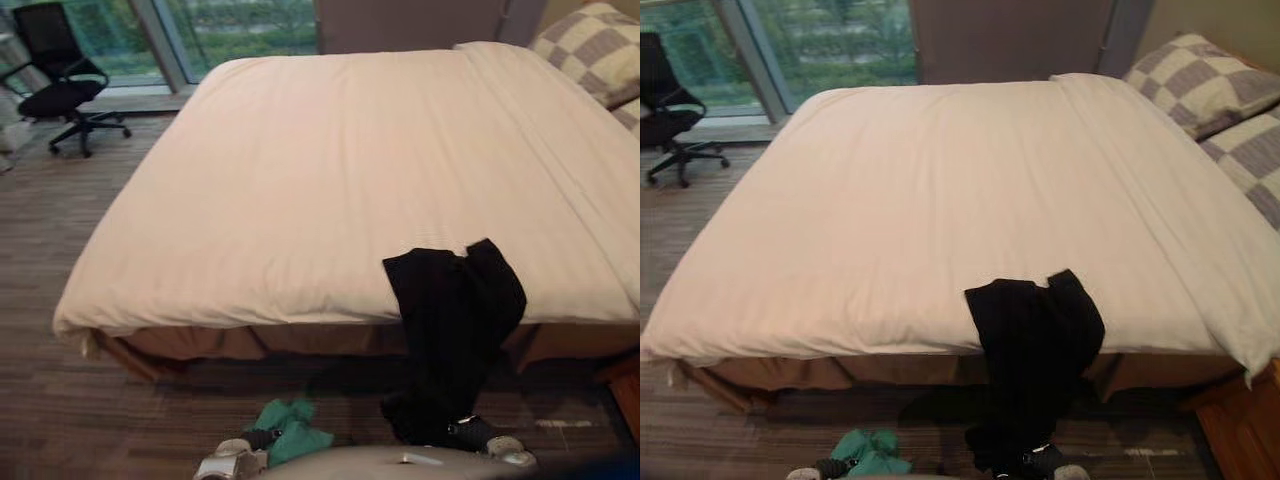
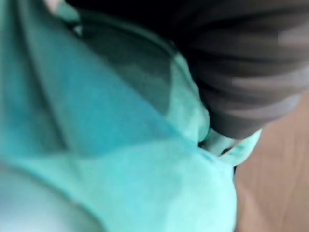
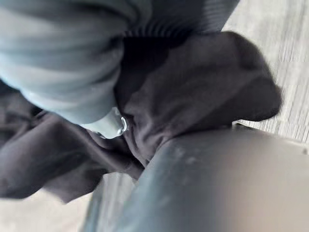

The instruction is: Tidy the bed and pick cloth on bed and put in laundry

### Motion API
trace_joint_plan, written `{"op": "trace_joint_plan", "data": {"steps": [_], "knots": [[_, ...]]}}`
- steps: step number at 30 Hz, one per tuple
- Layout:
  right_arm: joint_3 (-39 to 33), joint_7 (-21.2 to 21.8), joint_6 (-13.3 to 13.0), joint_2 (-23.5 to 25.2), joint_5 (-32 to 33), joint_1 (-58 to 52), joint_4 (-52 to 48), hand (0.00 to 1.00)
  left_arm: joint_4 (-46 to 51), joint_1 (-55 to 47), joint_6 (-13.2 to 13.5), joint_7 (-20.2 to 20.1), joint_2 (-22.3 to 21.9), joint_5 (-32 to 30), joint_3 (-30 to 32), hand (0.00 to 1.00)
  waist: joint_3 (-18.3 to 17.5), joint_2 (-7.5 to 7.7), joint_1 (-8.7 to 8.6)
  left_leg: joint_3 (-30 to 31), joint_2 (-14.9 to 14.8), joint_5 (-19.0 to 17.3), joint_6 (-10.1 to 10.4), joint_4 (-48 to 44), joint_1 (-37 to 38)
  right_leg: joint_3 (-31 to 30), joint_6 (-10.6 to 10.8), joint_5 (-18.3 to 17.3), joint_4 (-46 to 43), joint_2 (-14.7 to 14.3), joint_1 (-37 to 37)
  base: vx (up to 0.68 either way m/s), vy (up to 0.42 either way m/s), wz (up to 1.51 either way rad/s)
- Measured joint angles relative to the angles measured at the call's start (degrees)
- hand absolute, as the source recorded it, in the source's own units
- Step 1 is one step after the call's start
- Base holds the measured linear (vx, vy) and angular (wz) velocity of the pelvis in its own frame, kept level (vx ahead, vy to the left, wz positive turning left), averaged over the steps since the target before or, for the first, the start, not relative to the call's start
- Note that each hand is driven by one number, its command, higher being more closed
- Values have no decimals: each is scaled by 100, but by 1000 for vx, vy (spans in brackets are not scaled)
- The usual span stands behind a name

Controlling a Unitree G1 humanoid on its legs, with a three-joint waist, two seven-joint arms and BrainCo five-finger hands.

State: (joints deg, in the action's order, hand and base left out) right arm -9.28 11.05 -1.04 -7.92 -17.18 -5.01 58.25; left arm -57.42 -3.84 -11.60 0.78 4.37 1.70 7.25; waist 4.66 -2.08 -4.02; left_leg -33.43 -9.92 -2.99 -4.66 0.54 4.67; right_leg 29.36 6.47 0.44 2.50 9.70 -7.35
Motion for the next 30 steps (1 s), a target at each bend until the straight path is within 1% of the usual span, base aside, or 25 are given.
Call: {"op": "trace_joint_plan", "data": {"steps": [1,2,3,4,5,6,7,8,10,11,13,14,15,16,17,19,21,22,23,24,25,26,27,29,30], "knots": [[91,16,-8,-108,-4,21,39,100,-3,64,222,128,-87,6,-4,100,25,56,-12,-337,-12,-25,-443,-217,-175,443,69,-177,-313,249,-13,79,145,226],[129,52,-21,-177,-9,49,79,100,-1,81,346,179,-126,6,-6,100,30,36,-6,-420,-28,97,-653,-330,-280,687,121,-280,-480,359,-32,73,136,233],[154,129,-37,-287,-2,117,181,100,7,71,557,209,-148,12,-40,100,28,-1,18,-472,21,440,-719,-451,-467,1176,190,-505,-861,593,-92,70,138,233],[153,196,-61,-323,13,172,243,100,24,47,743,206,-114,22,-43,100,44,32,25,-600,184,630,-492,-400,-540,1627,185,-659,-1080,783,-240,108,212,233],[153,227,-59,-330,75,204,258,100,25,50,831,198,-87,16,-44,100,63,62,25,-649,277,711,-361,-305,-546,1873,225,-707,-1152,860,-334,71,204,219],[153,238,-55,-339,162,308,328,100,30,51,990,152,-51,7,-44,100,82,66,77,-640,448,824,-22,-36,-527,2300,292,-763,-1241,921,-497,36,146,156],[153,240,-47,-337,236,319,365,100,26,45,1067,142,-36,13,-46,100,85,60,113,-572,520,826,105,96,-502,2456,313,-779,-1271,926,-582,26,86,165],[150,252,-43,-327,369,407,367,100,-21,-30,1150,62,-9,23,-57,100,119,108,195,-240,721,926,210,375,-385,2674,312,-779,-1310,976,-804,71,31,141],[148,259,-44,-250,535,494,372,100,-17,-88,1248,-86,74,201,-90,100,184,214,240,204,956,935,166,511,-245,2846,269,-802,-1499,1143,-1150,98,-6,137],[142,222,-45,-213,648,527,371,100,-39,-52,1307,-171,157,228,-226,100,239,304,312,503,1106,884,109,512,-194,2909,251,-800,-1744,1298,-1305,152,-32,125],[139,184,-46,-118,857,529,412,100,-116,11,1368,-308,215,239,-433,100,273,341,400,979,1224,787,50,509,-179,2875,-140,-685,-2288,1470,-1373,185,-24,139],[92,95,-54,-2,943,502,416,100,-145,35,1375,-385,225,280,-597,100,309,225,339,1548,1184,740,-54,507,-179,2357,-551,-670,-3040,1532,-1217,153,-26,155],[76,53,-60,55,989,429,415,100,-153,68,1373,-437,213,280,-698,100,347,150,273,1791,1141,745,-64,507,-185,2008,-426,-972,-3071,1383,-1117,186,-70,213],[32,0,-99,57,1060,304,368,100,-202,180,1354,-526,202,216,-749,100,365,126,223,2287,1065,770,-78,508,-222,1294,-306,-1377,-2954,950,-831,140,-84,171],[25,-40,-147,10,1071,264,337,100,-265,223,1327,-561,237,209,-764,100,394,56,195,2551,1045,795,-77,508,-258,884,-302,-1498,-2895,732,-659,187,-119,220],[-30,-179,-205,-130,1094,90,338,100,-365,391,1169,-715,269,99,-909,100,422,23,133,3452,1044,947,34,506,-276,-453,-181,-1719,-2666,92,-98,224,-142,230],[-122,-223,-258,-120,1122,-20,389,100,-365,388,1057,-729,302,102,-930,100,415,86,175,3948,1109,1000,106,506,-213,-1130,-176,-1723,-2276,-155,147,182,-173,174],[-176,-223,-305,-99,1138,-20,434,100,-360,368,998,-722,355,103,-930,100,389,221,197,4128,1253,1003,152,508,-171,-1510,-195,-1566,-1811,-159,230,107,-191,125],[-271,-216,-332,-64,1158,-4,474,100,-352,336,959,-722,422,141,-873,100,358,418,230,4155,1411,851,173,542,-168,-1775,-281,-1209,-1522,-75,293,92,-205,102],[-423,-220,-346,-64,1180,19,519,100,-409,330,954,-690,430,117,-856,100,345,386,215,4027,1364,830,221,541,-147,-1641,-279,-1287,-1561,-45,206,86,-187,87],[-864,-234,-401,-24,1330,13,576,100,-466,312,954,-679,329,118,-809,100,244,274,237,3494,1187,809,324,538,-171,-1409,-300,-1287,-1389,-58,184,86,-174,67],[-923,-231,-455,-56,1406,23,574,100,-469,316,964,-669,283,128,-768,100,268,184,223,3366,1099,865,415,536,-190,-1362,-312,-1301,-1377,-106,163,86,-170,55],[-1010,-217,-553,-36,1485,14,582,100,-488,284,970,-665,237,159,-658,100,289,123,202,3412,1082,896,500,541,-209,-1293,-312,-1309,-1311,-162,87,75,-120,33],[-1117,-178,-714,57,1484,-128,599,100,-530,238,1020,-665,243,223,-660,100,273,147,197,3586,1070,947,529,544,-284,-1273,-303,-1308,-1317,-260,-4,97,-116,44],[-1162,-152,-847,105,1483,-260,611,100,-605,240,1095,-664,235,227,-664,100,282,163,170,3751,1062,948,532,542,-310,-1436,-303,-1307,-1421,-306,-10,121,-67,74]]}}
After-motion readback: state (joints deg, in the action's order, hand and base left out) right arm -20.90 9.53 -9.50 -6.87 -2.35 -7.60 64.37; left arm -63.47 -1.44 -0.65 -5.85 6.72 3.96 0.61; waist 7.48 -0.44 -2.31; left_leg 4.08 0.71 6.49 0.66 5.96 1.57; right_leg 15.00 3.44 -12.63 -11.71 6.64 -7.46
